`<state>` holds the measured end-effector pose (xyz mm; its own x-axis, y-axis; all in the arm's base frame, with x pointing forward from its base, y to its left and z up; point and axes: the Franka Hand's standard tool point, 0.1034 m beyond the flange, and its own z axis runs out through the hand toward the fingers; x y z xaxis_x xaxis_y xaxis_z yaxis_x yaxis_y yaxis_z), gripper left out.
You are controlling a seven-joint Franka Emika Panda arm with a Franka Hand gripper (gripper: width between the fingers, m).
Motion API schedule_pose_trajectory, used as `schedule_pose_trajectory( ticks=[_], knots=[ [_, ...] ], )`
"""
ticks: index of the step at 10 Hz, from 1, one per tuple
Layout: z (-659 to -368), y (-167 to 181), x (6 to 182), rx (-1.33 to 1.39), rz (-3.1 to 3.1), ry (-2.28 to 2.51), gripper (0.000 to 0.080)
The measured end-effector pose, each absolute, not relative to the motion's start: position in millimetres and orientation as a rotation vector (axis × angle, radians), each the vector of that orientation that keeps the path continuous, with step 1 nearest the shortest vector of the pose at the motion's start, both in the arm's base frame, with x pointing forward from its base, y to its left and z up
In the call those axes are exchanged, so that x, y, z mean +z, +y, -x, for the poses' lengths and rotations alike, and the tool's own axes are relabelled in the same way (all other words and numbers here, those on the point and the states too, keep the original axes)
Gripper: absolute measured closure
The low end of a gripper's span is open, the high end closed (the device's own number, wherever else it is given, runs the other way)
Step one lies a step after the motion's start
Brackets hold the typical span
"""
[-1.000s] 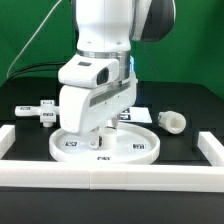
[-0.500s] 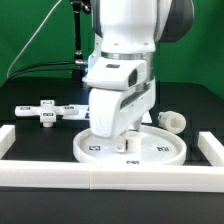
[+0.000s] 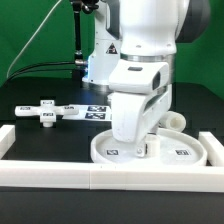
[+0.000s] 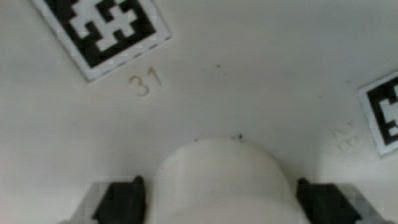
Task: Assemble round table
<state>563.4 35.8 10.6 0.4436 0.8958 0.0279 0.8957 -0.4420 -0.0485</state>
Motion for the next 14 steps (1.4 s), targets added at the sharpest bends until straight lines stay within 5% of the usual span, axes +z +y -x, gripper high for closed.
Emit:
schedule_pose_trajectory(
  ticks=[5, 7, 12, 14],
  knots=[
    [-563.3, 35.4, 11.9, 0.039, 2.643, -1.581, 0.0392],
    [-563.3, 35.1, 12.2, 0.039, 2.644, -1.58, 0.0184],
    [-545.2, 38.3, 66.1, 0.008, 2.817, -1.333, 0.0151],
    [-528.5, 54.5, 72.8, 0.017, 2.917, -1.107, 0.0151]
  ],
)
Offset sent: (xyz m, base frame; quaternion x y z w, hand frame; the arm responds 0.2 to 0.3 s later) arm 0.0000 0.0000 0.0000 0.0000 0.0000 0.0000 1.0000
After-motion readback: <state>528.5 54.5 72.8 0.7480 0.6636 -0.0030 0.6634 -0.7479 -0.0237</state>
